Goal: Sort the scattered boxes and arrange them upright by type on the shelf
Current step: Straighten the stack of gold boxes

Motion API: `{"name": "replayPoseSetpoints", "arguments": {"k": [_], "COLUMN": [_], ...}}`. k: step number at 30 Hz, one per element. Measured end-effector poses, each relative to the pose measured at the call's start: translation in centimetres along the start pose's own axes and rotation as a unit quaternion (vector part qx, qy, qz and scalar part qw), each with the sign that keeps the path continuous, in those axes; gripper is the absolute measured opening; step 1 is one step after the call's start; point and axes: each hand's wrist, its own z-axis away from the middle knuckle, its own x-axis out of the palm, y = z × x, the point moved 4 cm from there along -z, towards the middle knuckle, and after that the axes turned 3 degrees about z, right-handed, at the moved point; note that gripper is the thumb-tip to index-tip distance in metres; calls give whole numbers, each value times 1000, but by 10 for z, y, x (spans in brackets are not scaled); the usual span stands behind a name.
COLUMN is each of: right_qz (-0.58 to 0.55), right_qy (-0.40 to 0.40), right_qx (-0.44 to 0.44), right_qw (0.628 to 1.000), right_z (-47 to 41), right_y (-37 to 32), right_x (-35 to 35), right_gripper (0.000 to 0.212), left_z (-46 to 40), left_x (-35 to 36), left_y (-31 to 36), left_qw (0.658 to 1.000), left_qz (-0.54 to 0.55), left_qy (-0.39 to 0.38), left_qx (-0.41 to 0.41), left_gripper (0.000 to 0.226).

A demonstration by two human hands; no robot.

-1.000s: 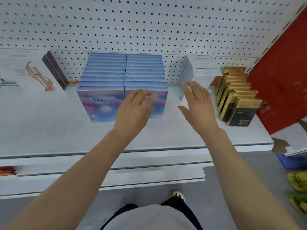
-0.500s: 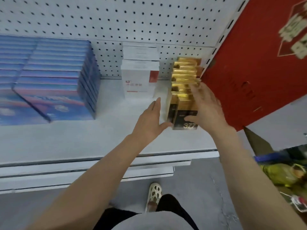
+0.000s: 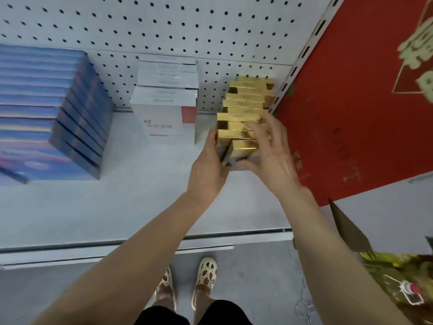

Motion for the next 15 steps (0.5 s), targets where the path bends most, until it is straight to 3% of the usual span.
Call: {"name": "replayPoseSetpoints", "arguments": {"k": [4, 7, 11, 15], "right_qz": [-123, -192, -219, -221], "right_qy": [-12, -19, -62, -57], "right_qx": [70, 162, 234, 222], "right_qw": [990, 968, 945, 948], "right_z": [-7, -15, -21, -20], "right_y": [1, 9, 14, 7], "right_x": [-8, -2, 6, -1], "right_gripper": [80, 81, 83, 55], "left_z": [-2, -16, -24, -27], "left_x": [-1, 1, 9, 19], "left_y": [0, 1, 0, 7], "left_qw": [999, 985, 955, 934], "left_qz": [30, 138, 227, 273], "left_qy": [31, -52, -164, -222], "left_qx": [-1, -89, -94, -59], "left_gripper": [116, 137, 136, 127]}}
